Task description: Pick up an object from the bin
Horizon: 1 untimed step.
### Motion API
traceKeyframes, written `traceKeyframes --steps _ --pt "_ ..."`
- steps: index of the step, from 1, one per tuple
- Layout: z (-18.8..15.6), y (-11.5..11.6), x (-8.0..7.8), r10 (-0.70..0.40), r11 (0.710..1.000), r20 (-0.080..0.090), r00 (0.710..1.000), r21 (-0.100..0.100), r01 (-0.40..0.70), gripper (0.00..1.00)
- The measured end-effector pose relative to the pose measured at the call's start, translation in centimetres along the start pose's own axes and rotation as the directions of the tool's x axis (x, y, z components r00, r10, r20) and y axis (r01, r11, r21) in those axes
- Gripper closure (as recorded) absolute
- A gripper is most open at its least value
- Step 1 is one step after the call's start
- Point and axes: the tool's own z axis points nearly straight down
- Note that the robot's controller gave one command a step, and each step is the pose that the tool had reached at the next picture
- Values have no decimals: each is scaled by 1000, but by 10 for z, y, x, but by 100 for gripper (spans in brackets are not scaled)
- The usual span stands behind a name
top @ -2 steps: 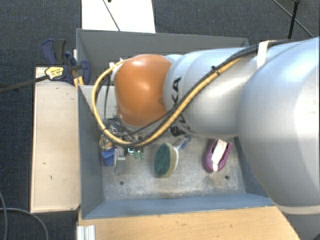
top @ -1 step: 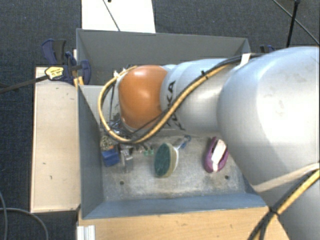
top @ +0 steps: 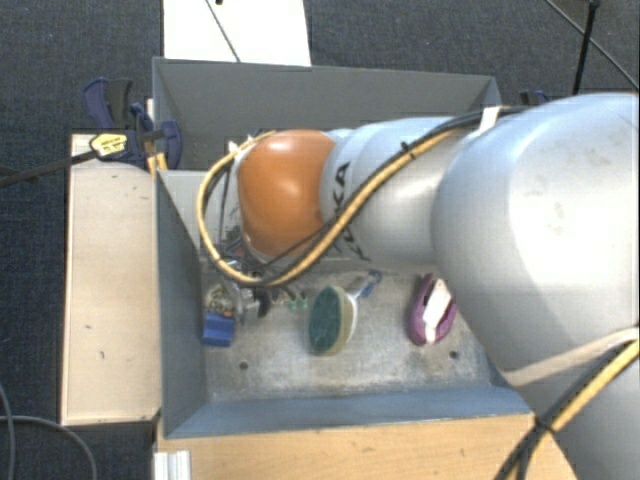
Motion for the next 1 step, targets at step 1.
traceKeyframes --steps 1 --pt "1 1 1 3 1000 -4 1000 -2 -3 0"
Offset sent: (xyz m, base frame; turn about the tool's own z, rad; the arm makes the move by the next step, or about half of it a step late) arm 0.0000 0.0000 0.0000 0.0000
